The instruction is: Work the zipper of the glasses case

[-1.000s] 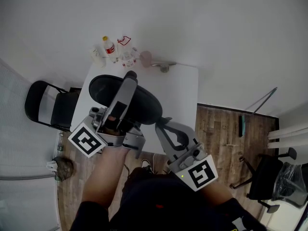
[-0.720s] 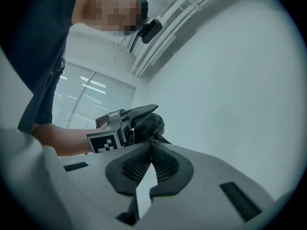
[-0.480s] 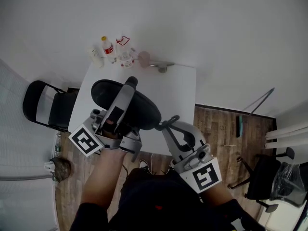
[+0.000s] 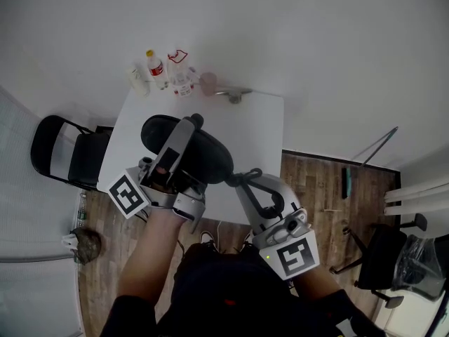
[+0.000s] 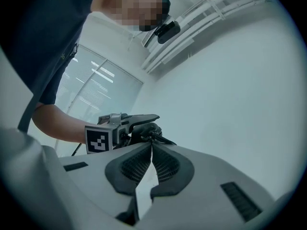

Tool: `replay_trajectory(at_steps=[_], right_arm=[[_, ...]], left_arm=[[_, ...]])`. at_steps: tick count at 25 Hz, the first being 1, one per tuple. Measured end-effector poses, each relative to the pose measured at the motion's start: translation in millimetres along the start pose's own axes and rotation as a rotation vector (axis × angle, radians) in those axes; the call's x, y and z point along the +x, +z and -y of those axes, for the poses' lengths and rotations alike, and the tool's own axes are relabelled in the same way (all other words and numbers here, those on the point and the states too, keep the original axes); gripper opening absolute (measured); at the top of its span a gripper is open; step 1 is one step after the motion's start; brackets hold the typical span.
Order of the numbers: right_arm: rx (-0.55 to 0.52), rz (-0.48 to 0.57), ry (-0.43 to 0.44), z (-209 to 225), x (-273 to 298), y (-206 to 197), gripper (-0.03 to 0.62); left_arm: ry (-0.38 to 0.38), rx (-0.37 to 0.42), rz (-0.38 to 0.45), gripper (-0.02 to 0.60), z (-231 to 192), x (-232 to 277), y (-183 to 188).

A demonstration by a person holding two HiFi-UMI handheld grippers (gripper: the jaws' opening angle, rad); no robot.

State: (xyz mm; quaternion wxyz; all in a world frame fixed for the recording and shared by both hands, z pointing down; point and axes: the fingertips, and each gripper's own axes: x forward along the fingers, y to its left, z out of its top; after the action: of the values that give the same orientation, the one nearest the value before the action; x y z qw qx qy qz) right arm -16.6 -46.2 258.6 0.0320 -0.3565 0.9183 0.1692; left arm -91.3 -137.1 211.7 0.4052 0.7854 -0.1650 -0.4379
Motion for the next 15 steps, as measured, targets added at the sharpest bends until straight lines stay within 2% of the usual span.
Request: replay_trajectory(at_steps=[4,9,12,15], right_arm=[[-0.026,-0.004,0.009,-0.7,-0.7,-0.5,0.017],[-0.111,-0.030,-0.022,0.4,-2.7,-2.8,0.017],[-0.112,-0.042,-0.040,4.1,-2.5,-4.5,0.017],[-0.104,-0.036,-0.053,8.6,-2.9,-2.8,0.017]], left_arm=[[0.015,-0.010,0.002,0.270,-5.4,-6.0,-2.5],[0.049,0.010,-0.037,0.268,-10.9,-7.0,-6.1],[0.044,0.026,-0.072,0.265,-11.1,-5.9,-8.4],[0.019,0.001,-0.099,0.265,-11.7,-5.8,-13.2]])
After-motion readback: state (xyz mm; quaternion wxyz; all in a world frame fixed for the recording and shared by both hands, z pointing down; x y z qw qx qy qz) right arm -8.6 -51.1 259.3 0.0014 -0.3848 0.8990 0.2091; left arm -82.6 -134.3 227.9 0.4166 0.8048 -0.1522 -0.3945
